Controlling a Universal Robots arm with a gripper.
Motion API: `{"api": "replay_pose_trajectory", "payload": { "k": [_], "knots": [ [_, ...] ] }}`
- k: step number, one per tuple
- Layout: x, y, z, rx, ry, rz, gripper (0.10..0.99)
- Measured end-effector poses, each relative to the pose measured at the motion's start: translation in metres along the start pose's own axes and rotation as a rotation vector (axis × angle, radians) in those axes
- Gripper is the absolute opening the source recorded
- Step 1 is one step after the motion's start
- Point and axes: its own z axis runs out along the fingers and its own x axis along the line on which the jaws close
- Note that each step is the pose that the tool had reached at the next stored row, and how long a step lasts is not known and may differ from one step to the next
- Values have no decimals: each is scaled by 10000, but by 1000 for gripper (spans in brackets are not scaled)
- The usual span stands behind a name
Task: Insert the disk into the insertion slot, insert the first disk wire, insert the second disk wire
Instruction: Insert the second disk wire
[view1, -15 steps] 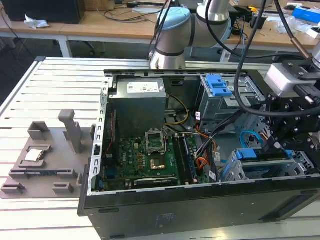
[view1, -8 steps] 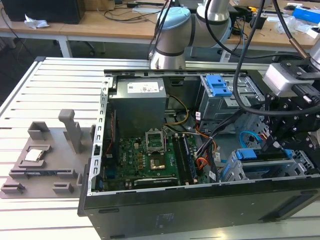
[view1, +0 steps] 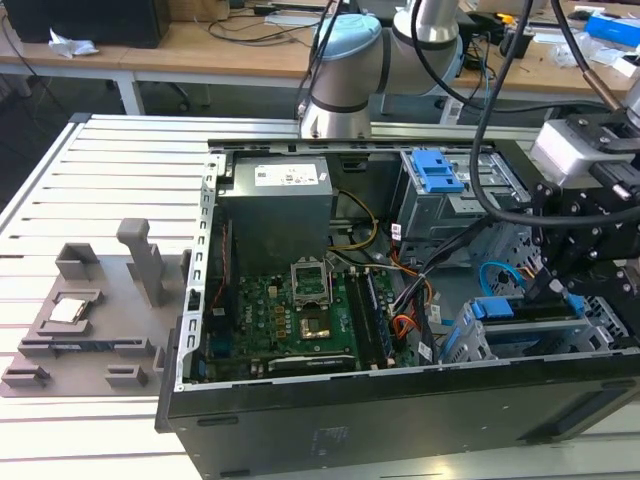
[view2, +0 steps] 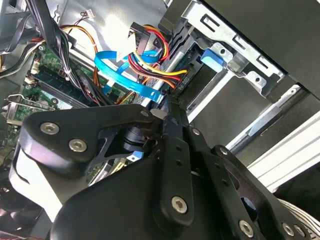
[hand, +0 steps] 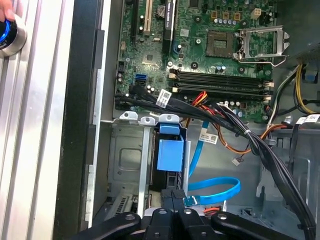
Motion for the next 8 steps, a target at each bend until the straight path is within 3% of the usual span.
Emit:
{"api": "replay_pose_trajectory", "payload": {
  "k": [3, 5, 8],
  "knots": [
    [-7, 7, -18, -2, 22, -205, 106],
    [-56, 1, -12, -2, 29, -368, 106],
    [-58, -1, 38, -2, 27, -402, 106]
  ]
}}
